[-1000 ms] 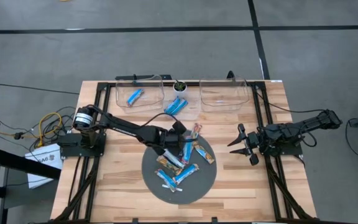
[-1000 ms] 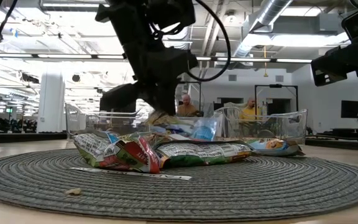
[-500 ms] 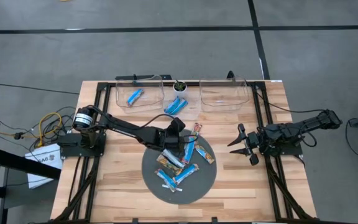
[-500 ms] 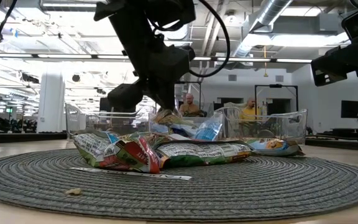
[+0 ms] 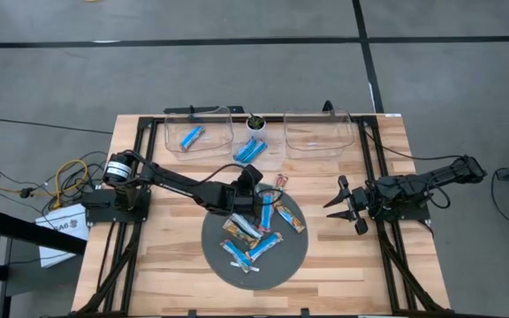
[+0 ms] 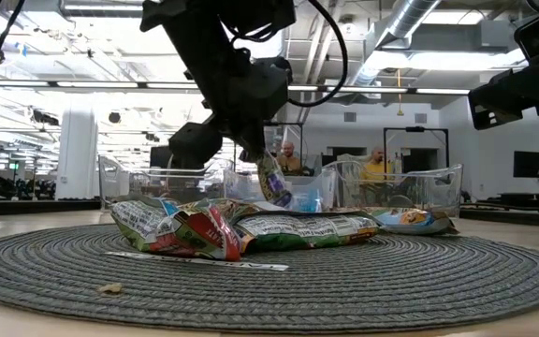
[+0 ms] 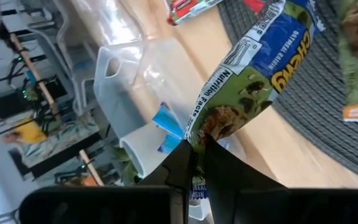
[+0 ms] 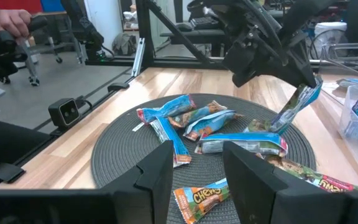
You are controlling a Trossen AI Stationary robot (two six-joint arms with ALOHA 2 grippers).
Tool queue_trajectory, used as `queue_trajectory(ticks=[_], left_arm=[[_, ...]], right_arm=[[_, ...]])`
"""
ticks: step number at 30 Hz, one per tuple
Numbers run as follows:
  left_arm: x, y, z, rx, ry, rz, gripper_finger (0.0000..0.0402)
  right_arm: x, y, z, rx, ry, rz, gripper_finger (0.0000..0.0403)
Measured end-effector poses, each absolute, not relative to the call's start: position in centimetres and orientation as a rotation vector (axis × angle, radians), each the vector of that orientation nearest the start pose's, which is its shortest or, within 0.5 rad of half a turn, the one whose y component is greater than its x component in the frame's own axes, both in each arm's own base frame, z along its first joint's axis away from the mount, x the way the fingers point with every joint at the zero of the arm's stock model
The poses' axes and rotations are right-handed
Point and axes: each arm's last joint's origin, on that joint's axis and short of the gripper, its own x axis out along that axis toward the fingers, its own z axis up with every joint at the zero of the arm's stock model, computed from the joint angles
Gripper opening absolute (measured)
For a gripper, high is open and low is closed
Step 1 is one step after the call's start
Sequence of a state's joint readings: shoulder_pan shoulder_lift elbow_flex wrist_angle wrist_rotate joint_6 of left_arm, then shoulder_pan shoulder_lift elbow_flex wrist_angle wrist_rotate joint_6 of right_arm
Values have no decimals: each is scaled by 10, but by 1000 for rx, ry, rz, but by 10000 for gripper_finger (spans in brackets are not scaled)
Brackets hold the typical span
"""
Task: Pick and place Granola Bars by type
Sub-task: Put the blue granola bar into the white bin
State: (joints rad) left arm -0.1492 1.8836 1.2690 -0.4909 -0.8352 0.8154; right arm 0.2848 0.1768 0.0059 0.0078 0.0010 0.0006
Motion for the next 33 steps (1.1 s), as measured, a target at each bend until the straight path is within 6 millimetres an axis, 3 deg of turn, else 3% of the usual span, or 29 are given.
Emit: queue_trajectory(ticks=[9,33], left_arm=[[379,-38,191,1187,1141,382,23],[403,-36,225,730,643,952,23]], right_arm=[[103,30,152,-23,162,283,134],[103,30,152,-23,162,283,133]])
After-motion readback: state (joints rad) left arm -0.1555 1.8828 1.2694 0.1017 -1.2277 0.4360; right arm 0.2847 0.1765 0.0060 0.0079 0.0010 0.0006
